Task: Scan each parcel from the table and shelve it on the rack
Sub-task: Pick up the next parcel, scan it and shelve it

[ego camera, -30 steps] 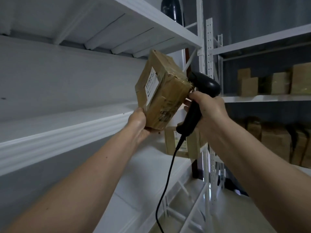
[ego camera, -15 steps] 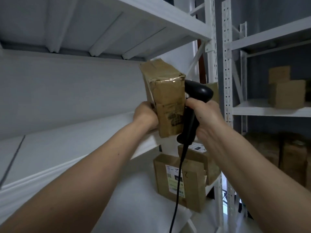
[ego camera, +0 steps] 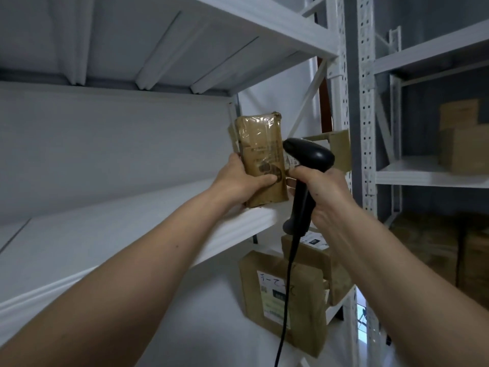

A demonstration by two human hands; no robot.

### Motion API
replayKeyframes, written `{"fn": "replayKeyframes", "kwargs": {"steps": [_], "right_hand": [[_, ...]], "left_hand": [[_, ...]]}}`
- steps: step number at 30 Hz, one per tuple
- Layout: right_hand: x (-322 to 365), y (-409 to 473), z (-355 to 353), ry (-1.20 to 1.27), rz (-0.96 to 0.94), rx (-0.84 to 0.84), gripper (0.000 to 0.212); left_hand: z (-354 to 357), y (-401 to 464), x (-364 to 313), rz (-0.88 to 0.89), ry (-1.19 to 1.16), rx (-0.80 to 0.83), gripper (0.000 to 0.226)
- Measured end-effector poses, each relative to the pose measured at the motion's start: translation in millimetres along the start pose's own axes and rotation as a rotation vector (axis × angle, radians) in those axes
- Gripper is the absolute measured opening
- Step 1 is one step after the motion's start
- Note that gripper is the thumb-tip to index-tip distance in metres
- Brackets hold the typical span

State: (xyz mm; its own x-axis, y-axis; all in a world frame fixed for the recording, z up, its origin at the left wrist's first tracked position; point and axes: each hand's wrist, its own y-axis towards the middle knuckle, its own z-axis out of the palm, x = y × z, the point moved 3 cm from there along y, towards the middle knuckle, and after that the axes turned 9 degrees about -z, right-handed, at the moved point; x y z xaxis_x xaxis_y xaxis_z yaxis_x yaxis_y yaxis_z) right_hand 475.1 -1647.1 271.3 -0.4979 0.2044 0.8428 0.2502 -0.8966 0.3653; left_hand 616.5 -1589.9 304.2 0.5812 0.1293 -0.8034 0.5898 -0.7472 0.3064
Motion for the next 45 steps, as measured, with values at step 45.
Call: {"fn": "replayKeyframes", "kwargs": {"steps": [45], "right_hand": [[-25.8,-103.1,120.8,0.235,0.147,0.412,0.02]], "left_hand": [[-147.5,-48.5,50.2,-0.141,1.017,-0.336,0.048]]}}
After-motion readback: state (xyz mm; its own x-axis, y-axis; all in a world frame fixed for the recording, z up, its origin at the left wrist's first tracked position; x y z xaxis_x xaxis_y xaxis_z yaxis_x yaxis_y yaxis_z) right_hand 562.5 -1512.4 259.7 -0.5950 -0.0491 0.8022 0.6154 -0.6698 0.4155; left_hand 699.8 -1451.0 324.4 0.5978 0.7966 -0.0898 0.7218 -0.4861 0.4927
